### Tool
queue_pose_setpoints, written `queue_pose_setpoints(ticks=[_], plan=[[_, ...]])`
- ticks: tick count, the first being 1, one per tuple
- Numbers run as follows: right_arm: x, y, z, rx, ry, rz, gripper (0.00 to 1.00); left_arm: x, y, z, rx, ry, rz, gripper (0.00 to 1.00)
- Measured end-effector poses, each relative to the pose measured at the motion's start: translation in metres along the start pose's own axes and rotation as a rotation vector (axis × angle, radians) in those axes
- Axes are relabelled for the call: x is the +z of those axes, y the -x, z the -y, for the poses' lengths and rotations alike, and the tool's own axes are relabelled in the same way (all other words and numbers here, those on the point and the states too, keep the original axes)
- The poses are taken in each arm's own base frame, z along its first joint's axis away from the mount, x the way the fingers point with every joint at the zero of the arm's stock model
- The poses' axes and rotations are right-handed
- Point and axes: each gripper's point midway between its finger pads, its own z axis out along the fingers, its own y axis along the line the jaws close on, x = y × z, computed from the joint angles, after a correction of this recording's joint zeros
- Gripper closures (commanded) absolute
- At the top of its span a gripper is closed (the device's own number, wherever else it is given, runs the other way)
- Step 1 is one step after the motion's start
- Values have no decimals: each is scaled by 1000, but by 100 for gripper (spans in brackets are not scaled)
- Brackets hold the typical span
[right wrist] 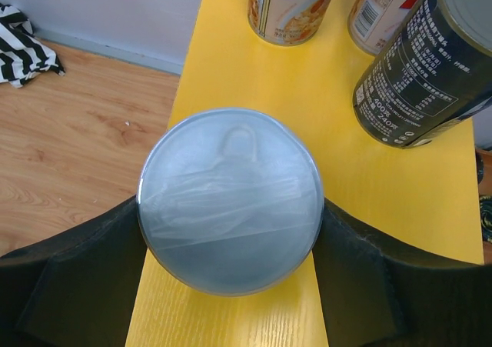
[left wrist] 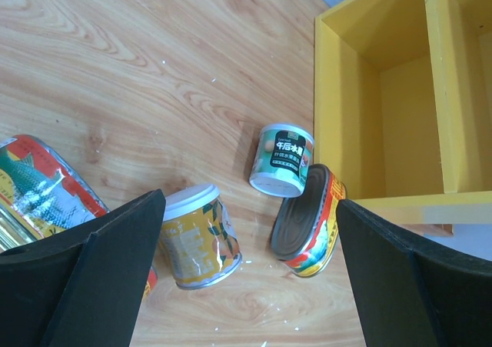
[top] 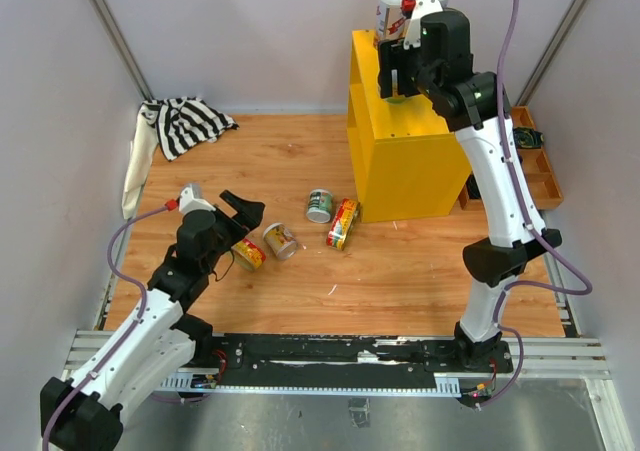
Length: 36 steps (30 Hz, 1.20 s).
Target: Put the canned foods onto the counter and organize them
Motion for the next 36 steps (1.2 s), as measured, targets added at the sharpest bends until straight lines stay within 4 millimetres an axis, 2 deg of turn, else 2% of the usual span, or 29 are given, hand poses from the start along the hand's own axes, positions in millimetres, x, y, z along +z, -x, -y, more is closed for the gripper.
queue_pose_setpoints(ticks=[14, 22, 32, 36], plan=[[12, 3, 11, 21, -15, 18, 25, 9, -3, 4, 1, -13, -9, 2], [17, 5, 13, 28, -16, 26, 16, 12, -4, 5, 1, -14, -10, 2], [26, 5, 17, 35, -16, 33, 15, 15, -4, 6, 0, -16, -10, 2], [27, 5, 16, 35, -10, 36, 21, 15, -4, 6, 0, -16, -10, 2]])
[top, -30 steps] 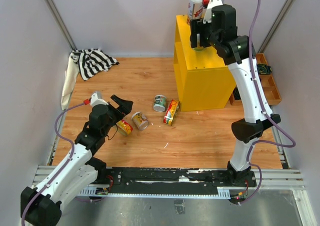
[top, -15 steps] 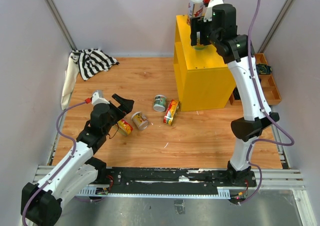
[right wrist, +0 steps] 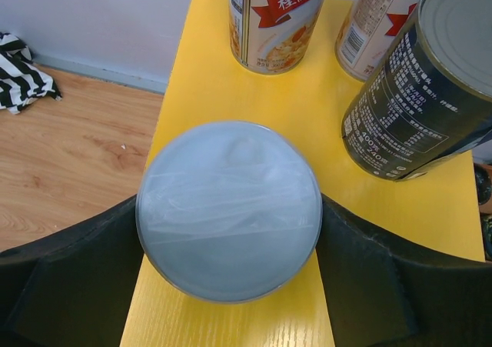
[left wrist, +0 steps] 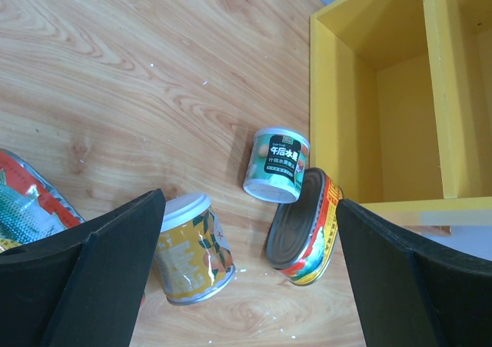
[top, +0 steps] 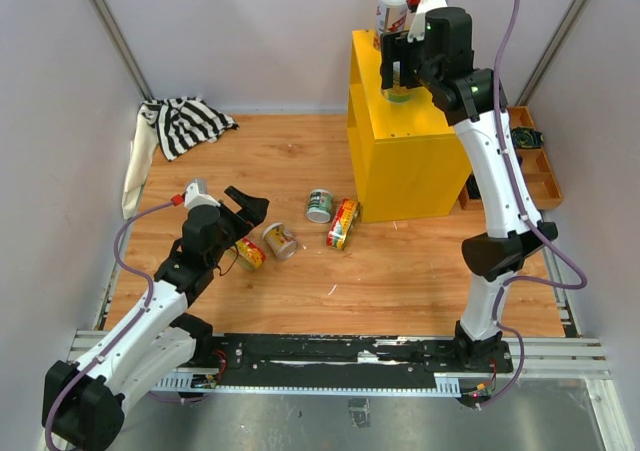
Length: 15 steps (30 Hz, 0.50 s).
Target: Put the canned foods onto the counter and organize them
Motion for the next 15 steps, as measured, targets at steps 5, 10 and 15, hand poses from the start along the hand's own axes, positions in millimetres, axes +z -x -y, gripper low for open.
queue_pose_setpoints(ticks=[5, 10, 15], plan=[[2, -1, -1, 2, 6, 18, 37, 0, 0, 0, -1, -1, 0, 2], [1, -2, -1, 4, 6, 36, 40, 0, 0, 0, -1, -2, 0, 2], [3, 0, -1, 4, 6, 45, 39, 0, 1, 1, -2, -4, 2, 2]])
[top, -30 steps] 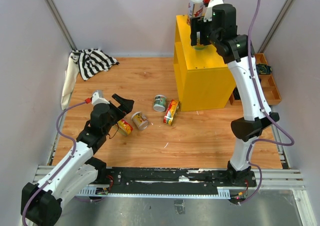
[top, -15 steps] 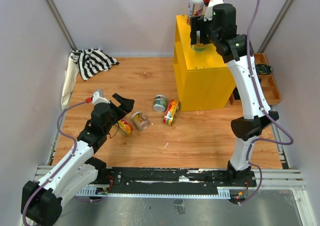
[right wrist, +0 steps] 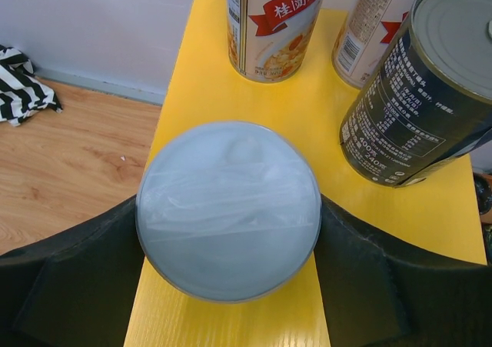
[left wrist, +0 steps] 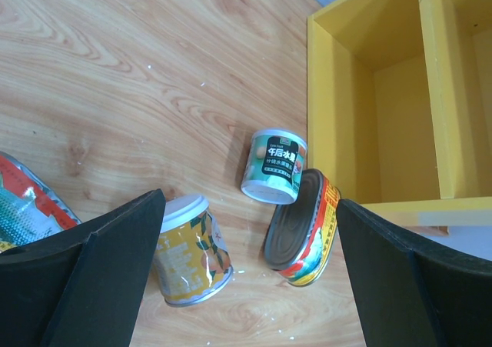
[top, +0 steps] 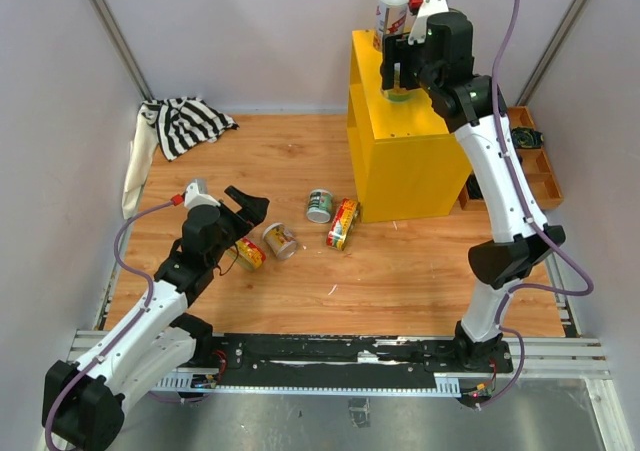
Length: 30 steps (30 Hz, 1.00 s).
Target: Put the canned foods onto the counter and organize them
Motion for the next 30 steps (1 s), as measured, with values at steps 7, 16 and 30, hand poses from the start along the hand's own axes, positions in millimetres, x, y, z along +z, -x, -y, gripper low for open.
queue_pose_setpoints(ticks=[7, 16, 30], plan=[[12, 3, 0, -4, -10, 20, 35, 2, 2, 3, -3, -10, 8, 2], [34, 10, 0, -4, -24, 56, 32, 7, 2, 1, -1, -4, 13, 2], [49, 14, 7, 1, -46, 85, 29, 12, 1, -1, 1, 1, 8, 2]])
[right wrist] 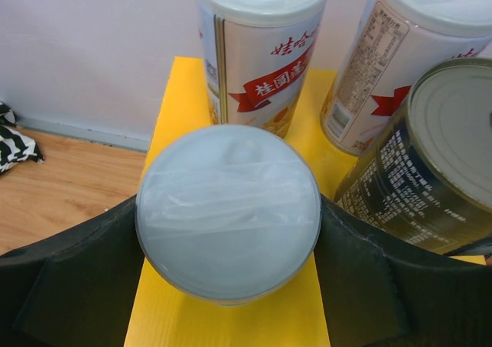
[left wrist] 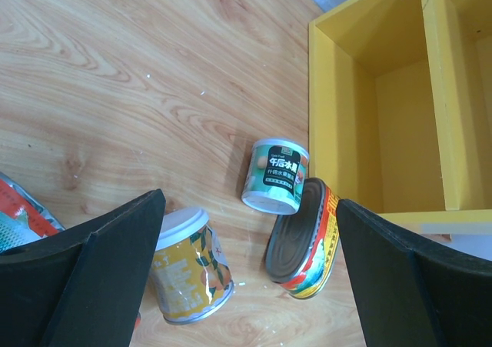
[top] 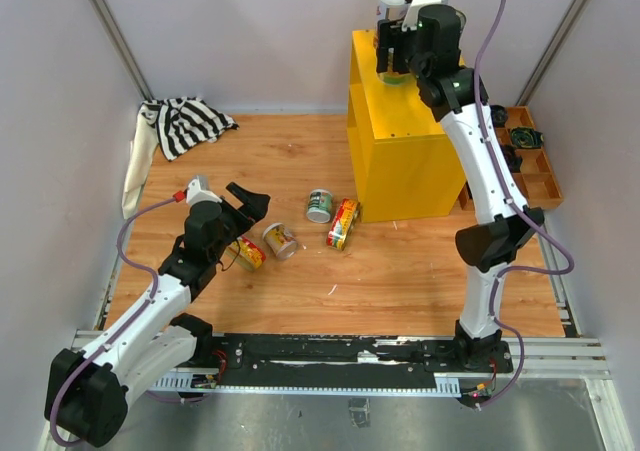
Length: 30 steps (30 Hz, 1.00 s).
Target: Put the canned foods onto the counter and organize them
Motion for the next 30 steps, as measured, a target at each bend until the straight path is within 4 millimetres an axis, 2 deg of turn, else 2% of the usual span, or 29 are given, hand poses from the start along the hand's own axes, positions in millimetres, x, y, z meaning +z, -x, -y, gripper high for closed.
queue_pose_setpoints(ticks=[4, 16, 18, 23, 26, 30], plan=[[6, 2, 8, 4, -16, 11, 29, 0, 0, 1, 0, -3, -1, 2], [10, 2, 8, 3, -18, 18, 26, 1, 0, 1, -1, -4, -1, 2], [10, 2, 8, 3, -18, 18, 24, 1, 0, 1, -1, -4, -1, 2], [10, 2, 7, 3, -18, 18, 13, 1, 0, 1, -1, -4, -2, 2], [11, -7, 7, -4, -17, -13, 8, 1, 0, 1, -1, -4, -2, 2], [17, -20, 6, -11, -15, -49, 7, 1, -1, 1, -1, -5, -3, 2]])
